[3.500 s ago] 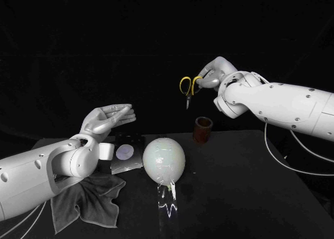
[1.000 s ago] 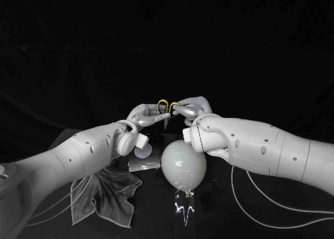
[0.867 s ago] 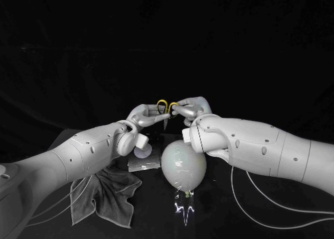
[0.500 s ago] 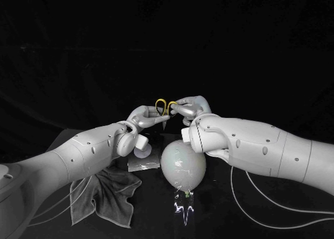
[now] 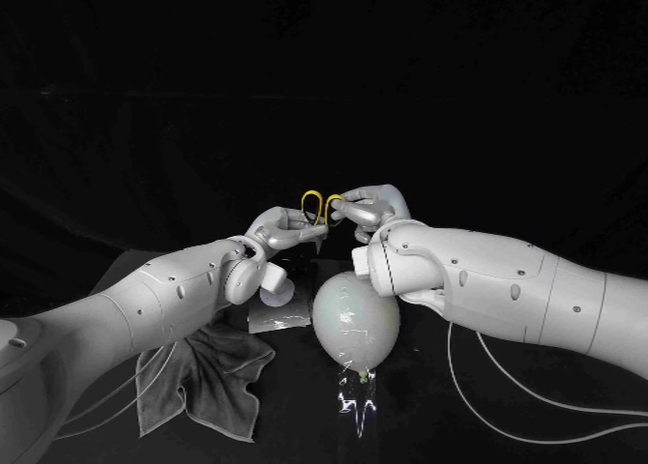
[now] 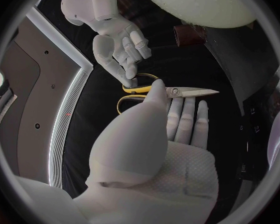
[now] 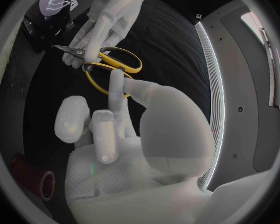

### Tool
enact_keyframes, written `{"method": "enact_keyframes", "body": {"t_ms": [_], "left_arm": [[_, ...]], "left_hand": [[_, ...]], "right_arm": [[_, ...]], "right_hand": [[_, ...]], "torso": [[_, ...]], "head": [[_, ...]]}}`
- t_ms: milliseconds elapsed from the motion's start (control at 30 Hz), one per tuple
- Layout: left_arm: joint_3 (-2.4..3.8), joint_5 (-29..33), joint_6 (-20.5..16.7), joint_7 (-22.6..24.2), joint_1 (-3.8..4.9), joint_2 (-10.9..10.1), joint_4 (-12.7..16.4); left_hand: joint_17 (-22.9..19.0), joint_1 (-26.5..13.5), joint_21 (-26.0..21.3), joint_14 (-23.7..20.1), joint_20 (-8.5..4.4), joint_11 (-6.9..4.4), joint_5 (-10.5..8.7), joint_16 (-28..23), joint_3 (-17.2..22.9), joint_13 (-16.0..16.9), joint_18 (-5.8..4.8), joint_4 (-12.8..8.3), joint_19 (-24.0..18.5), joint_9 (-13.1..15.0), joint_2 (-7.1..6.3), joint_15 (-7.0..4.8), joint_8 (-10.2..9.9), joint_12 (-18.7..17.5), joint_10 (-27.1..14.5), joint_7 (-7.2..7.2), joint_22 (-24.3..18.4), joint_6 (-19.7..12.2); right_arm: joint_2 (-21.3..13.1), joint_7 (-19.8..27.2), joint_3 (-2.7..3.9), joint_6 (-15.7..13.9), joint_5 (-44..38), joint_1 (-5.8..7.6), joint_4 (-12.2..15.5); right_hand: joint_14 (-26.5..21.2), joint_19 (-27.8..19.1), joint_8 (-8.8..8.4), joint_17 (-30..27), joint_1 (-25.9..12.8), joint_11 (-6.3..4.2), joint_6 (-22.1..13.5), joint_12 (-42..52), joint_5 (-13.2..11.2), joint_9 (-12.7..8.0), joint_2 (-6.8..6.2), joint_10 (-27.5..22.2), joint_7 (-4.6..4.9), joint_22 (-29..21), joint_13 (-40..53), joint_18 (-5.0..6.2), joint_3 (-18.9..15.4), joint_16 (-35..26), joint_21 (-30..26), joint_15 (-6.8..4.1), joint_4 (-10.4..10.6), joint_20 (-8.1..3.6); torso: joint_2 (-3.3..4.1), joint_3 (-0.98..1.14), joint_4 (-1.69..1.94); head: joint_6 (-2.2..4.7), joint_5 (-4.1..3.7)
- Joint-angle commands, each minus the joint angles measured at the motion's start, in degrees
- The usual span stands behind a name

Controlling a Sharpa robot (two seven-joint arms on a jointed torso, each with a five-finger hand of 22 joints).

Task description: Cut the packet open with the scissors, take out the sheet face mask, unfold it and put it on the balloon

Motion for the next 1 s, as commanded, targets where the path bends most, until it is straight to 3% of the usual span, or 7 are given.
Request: {"method": "enact_keyframes", "body": {"t_ms": [33, 300, 600, 767, 833, 867, 1000], "left_arm": [[0.04, 0.38, 1.49, 0.91, 0.03, 0.12, 0.01], [0.02, 0.54, 1.46, 1.40, 0.01, 0.22, 0.03], [-0.01, 0.57, 0.52, 1.37, -0.04, 0.07, 0.08], [-0.02, 0.57, -0.16, 1.36, -0.07, -0.19, 0.14], [-0.02, 0.57, -0.30, 1.34, -0.07, -0.25, 0.16], [-0.02, 0.57, -0.33, 1.32, -0.07, -0.28, 0.16], [-0.04, 0.57, -0.45, 1.13, -0.07, -0.41, 0.22]], "left_hand": [[0.13, 0.10, 0.27, 0.67, 0.00, -0.30, 0.13, 0.32, 0.42, -0.12, 0.92, 0.49, 0.74, 0.09, 0.68, -0.12, 0.36, 0.31, 0.91, -0.08, 0.06, 0.72], [0.89, 1.17, 0.98, 4.20, -0.70, -1.96, 0.13, 1.60, 3.09, -0.20, 1.04, 1.97, 4.60, 1.14, 3.52, -1.31, 2.38, 0.14, 5.40, -1.11, 0.23, 4.20], [1.43, 1.45, 1.72, 6.35, -0.94, -2.84, 0.12, 2.22, 5.09, -0.17, 1.03, 1.95, 8.05, 2.30, 4.05, -2.14, 3.80, -0.12, 8.34, -1.69, 0.47, 5.08], [1.64, 1.24, 1.71, 6.95, -0.76, -3.06, 0.13, 2.22, 6.34, -0.21, 1.00, 2.05, 8.52, 3.05, 3.87, -2.39, 4.47, -0.53, 9.36, -1.76, 0.40, 5.07], [1.72, 1.06, 1.71, 7.14, -0.64, -3.15, 0.13, 2.16, 6.94, -0.22, 0.99, 2.06, 8.75, 3.40, 3.66, -2.49, 4.74, -0.78, 9.69, -1.70, 0.38, 4.96], [1.73, 1.03, 1.71, 7.16, -0.62, -3.16, 0.13, 2.15, 7.04, -0.22, 0.99, 2.06, 8.78, 3.45, 3.63, -2.50, 4.78, -0.82, 9.73, -1.69, 0.37, 4.94], [1.85, 0.70, 1.71, 7.38, -0.44, -3.22, 0.12, 2.02, 8.13, -0.23, 0.97, 2.09, 9.13, 3.98, 3.47, -2.60, 5.12, -1.18, 10.10, -1.65, 0.36, 4.64]], "right_arm": [[-0.02, 0.89, 0.10, 0.39, -0.22, 0.01, -0.11], [-0.03, 0.79, 0.12, 0.37, -0.24, -0.02, -0.22], [-0.57, 1.01, 0.12, 1.43, 0.05, -0.02, -0.77], [-1.26, 0.32, 0.09, 7.98, -0.32, 0.09, -1.68], [-1.54, 0.19, 0.08, 10.38, -0.35, 0.19, -1.86], [-1.68, 0.20, 0.08, 11.60, -0.36, 0.25, -1.97], [-2.48, 0.81, 0.03, 16.16, -0.57, 0.54, -2.46]], "right_hand": [[3.85, -0.33, 0.20, 4.20, 0.72, -0.21, 0.50, -0.16, 0.20, 0.74, 1.11, 1.79, -0.06, -0.08, 0.05, 1.10, 1.72, 0.28, -0.29, -0.18, -2.00, 0.05], [3.85, -0.37, 0.21, 4.18, 0.64, -0.19, 0.44, -0.17, 0.09, 0.76, 1.21, 1.76, -0.05, -0.11, 0.06, 1.11, 1.74, 0.27, -0.33, -0.17, -2.11, 0.05], [3.26, -1.04, 0.14, 1.51, -0.05, 0.04, -0.32, -0.55, -0.34, 0.79, 1.54, 1.10, 0.23, -0.88, 0.03, 1.30, 1.64, -0.76, -0.97, -0.01, -2.49, 0.16], [-2.65, -13.28, -4.88, -12.66, -4.98, 4.45, -9.37, -5.26, 0.01, -0.90, -0.76, -10.87, 4.92, -14.05, -2.51, 3.31, -4.41, -7.44, -12.32, 4.08, -1.74, 2.76], [-11.32, -22.77, -7.48, -27.35, -6.54, 6.69, -12.09, -5.15, -1.70, -2.02, -2.41, -16.89, 6.97, -22.67, -4.38, 4.08, -7.19, -15.54, -20.94, 6.00, -1.14, 4.28], [-18.21, -24.93, -8.98, -36.78, -7.16, 7.98, -14.22, -4.40, -2.04, -2.62, -3.91, -20.32, 7.60, -23.42, -5.29, 3.80, -8.74, -21.69, -22.70, 6.93, -1.22, 4.72], [-29.43, -32.49, -11.63, -42.90, -6.26, 9.16, -16.05, -4.68, -3.22, -3.52, -3.25, -26.11, 8.28, -28.87, -8.37, 3.70, -14.31, -31.75, -32.55, 9.07, -0.92, 6.91]], "torso": [[0.00, -0.02, -0.06], [0.02, 0.03, 0.01], [0.03, 0.01, -0.11], [-0.02, -0.05, -0.14], [0.03, -0.03, -0.11], [0.03, -0.01, -0.12], [0.05, 0.03, -0.04]], "head": [[0.07, 0.00], [0.17, -0.10], [0.34, 0.01], [0.44, 0.03], [0.52, -0.02], [0.53, -0.03], [0.65, -0.11]]}}
